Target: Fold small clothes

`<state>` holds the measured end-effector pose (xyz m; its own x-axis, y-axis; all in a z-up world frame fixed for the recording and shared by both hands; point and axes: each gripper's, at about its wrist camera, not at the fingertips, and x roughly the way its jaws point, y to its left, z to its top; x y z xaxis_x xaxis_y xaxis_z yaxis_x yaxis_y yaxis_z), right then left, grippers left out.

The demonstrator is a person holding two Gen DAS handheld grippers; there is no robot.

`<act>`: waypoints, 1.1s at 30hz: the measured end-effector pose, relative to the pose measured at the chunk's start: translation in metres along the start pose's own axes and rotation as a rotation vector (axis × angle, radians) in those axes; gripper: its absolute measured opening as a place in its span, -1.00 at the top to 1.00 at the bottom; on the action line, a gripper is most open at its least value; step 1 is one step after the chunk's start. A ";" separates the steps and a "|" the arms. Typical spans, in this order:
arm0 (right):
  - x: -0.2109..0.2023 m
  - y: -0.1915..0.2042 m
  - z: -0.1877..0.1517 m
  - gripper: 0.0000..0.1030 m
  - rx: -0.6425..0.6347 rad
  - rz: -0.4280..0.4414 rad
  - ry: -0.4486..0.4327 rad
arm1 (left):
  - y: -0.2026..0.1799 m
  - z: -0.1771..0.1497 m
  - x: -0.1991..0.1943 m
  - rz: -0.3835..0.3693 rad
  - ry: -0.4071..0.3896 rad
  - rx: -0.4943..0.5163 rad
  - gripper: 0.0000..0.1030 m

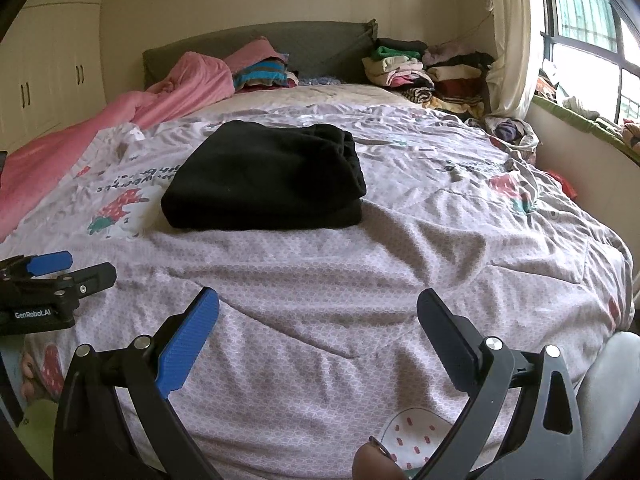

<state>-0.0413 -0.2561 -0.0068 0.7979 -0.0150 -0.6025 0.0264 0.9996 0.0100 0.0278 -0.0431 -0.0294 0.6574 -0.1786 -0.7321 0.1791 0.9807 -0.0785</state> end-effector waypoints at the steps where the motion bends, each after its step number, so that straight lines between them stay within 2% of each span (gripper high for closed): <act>1: 0.000 0.000 0.000 -0.92 -0.002 0.003 0.003 | 0.000 0.000 0.000 0.002 0.000 -0.001 -0.82; 33: -0.002 0.006 0.002 -0.92 -0.005 0.003 0.000 | 0.007 0.000 -0.003 0.027 0.005 -0.006 -0.82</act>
<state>-0.0420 -0.2502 -0.0038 0.7980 -0.0115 -0.6026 0.0205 0.9998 0.0080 0.0272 -0.0360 -0.0279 0.6581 -0.1518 -0.7375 0.1570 0.9856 -0.0628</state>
